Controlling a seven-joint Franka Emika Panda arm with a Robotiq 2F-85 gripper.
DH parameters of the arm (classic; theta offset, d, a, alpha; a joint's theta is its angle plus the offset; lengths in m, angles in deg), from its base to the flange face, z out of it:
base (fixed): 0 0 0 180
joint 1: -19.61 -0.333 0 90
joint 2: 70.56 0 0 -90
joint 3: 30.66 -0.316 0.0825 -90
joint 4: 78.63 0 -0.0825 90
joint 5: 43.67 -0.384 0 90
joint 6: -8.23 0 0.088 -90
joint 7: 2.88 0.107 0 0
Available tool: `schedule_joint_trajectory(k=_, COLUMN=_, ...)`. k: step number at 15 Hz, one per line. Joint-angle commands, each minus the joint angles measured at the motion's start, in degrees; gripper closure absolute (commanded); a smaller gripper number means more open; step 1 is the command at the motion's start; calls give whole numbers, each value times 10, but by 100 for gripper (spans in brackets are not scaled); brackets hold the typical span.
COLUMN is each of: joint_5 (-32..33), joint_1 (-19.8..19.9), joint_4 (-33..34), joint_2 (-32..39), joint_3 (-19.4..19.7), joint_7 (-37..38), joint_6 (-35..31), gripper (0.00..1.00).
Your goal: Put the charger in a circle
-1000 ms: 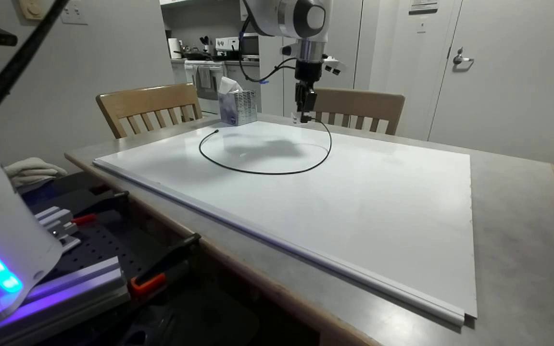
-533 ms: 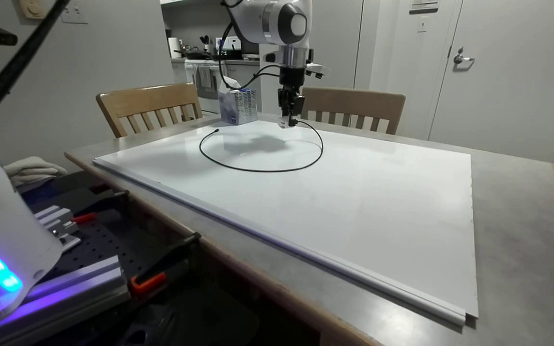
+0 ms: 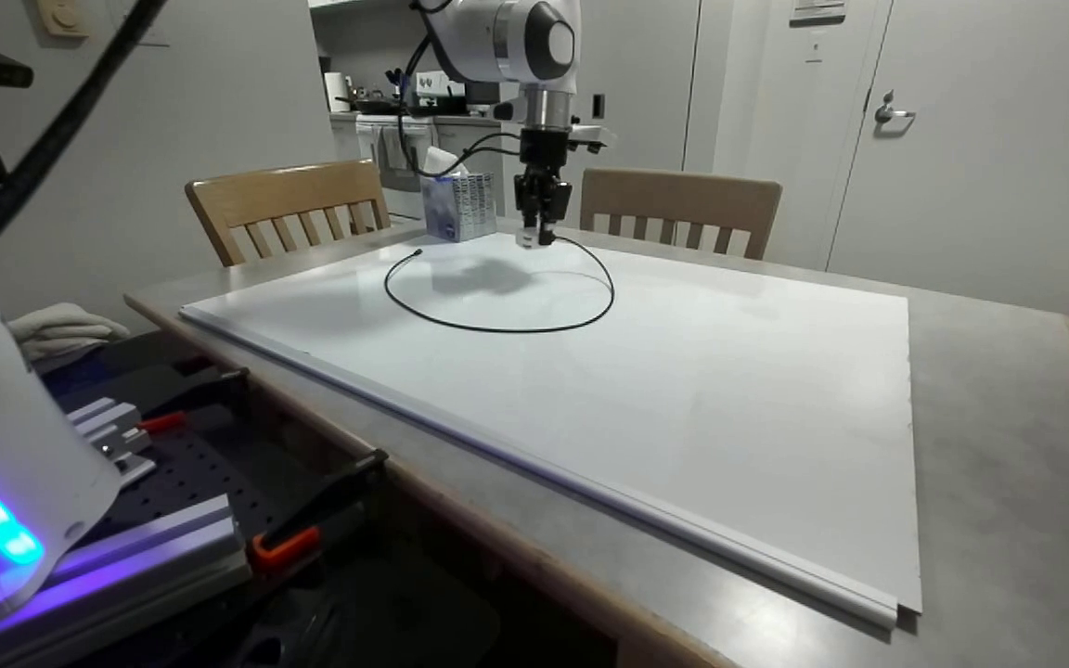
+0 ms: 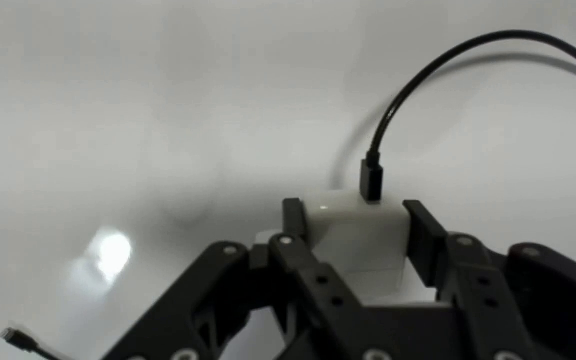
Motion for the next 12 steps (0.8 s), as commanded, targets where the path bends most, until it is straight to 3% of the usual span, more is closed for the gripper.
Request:
schedule_joint_trajectory(k=1, joint_5=59, joint_1=16, joint_4=-10, joint_2=-3, joint_3=-58, joint_7=-16, joint_6=59, gripper=74)
schedule_joint_trajectory(k=3, joint_5=92, joint_1=30, joint_4=-18, joint_2=0, joint_3=-92, joint_7=-5, joint_6=75, gripper=74)
schedule_joint_trajectory(k=6, joint_5=75, joint_1=16, joint_4=-39, joint_2=-5, joint_3=-77, joint_7=-2, joint_6=64, gripper=74)
schedule_joint_trajectory(k=7, joint_5=40, joint_1=-15, joint_4=-49, joint_2=-17, joint_3=-38, joint_7=-9, joint_6=50, gripper=74)
schedule_joint_trajectory(k=12, joint_5=16, joint_1=-54, joint_4=-106, joint_2=-40, joint_3=18, joint_7=59, joint_6=-41, gripper=74)
